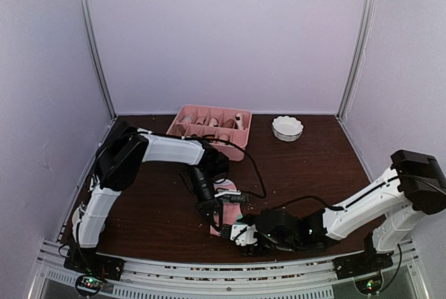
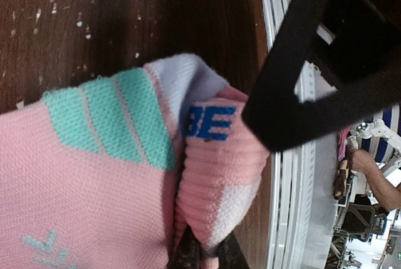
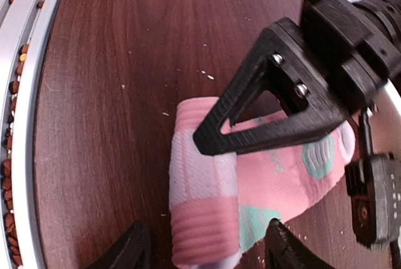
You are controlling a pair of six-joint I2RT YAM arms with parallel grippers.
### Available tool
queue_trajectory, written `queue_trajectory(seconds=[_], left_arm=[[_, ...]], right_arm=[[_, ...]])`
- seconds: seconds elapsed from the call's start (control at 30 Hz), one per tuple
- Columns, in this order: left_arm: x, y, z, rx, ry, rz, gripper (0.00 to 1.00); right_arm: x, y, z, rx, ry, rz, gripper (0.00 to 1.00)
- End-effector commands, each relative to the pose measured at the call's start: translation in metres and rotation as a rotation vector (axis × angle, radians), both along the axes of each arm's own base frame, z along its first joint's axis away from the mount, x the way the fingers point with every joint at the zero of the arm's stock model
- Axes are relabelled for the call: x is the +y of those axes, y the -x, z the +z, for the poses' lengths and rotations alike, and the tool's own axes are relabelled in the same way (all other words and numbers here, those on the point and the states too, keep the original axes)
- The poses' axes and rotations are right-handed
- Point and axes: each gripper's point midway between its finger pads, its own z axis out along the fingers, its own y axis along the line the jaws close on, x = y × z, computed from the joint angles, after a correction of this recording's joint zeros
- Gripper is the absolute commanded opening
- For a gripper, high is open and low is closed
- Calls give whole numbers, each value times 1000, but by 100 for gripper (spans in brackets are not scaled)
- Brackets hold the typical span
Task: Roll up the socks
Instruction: Roll the sock at the center of the board.
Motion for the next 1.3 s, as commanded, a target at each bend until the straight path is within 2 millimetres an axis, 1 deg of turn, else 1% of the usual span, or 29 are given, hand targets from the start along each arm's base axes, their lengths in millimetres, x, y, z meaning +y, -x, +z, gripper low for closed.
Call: queue_trajectory(seconds=[0.0,0.1,0.27,0.37,0.4,0.43,0.47,0.5,0.57,0.63,0.7,0.77,0.83,0.93,0.97,1.03,1.13,1.2,1.27], left_arm=[[46,-13,-86,-155,-276,-81,0],[45,-13,-86,-154,-273,-84,0],[46,-12,-86,-149,-270,-95,0],[46,-11,-84,-150,-256,-104,0],[45,-10,-81,-146,-242,-106,1],[43,-9,-79,-145,-223,-109,4],[42,-9,-76,-150,-205,-106,10],[39,-11,-72,-166,-181,-100,21],[35,-18,-66,-217,-134,-86,36],[34,-26,-57,-285,-93,-64,45],[32,-37,-49,-351,-53,-36,50],[30,-51,-40,-416,1,7,51],[31,-61,-29,-474,55,50,53],[31,-70,-5,-573,164,96,56],[33,-69,1,-604,201,101,57],[33,-67,20,-680,297,114,58],[34,-60,41,-744,411,123,59],[36,-53,46,-743,446,112,59],[36,-48,45,-737,448,88,59]], right_arm=[[16,2,-9,-28,74,85,58],[17,-6,-16,-33,110,78,53],[15,-18,-28,-29,161,52,48],[12,-21,-38,-2,183,41,45],[11,-21,-42,18,190,42,43],[10,-20,-45,44,195,44,39],[8,-18,-48,75,201,48,33],[7,-17,-51,102,203,47,26],[3,-13,-54,150,200,46,14],[-2,-8,-58,193,198,40,7],[-7,-3,-63,245,194,24,2],[-10,2,-68,302,187,12,0],[-15,7,-75,371,191,-3,0],[-20,9,-84,498,184,-43,0],[-21,10,-87,552,176,-57,0],[-22,10,-89,664,149,-80,0],[-26,8,-94,784,132,-119,0],[-28,8,-97,867,128,-142,0],[-29,7,-102,954,131,-177,0]])
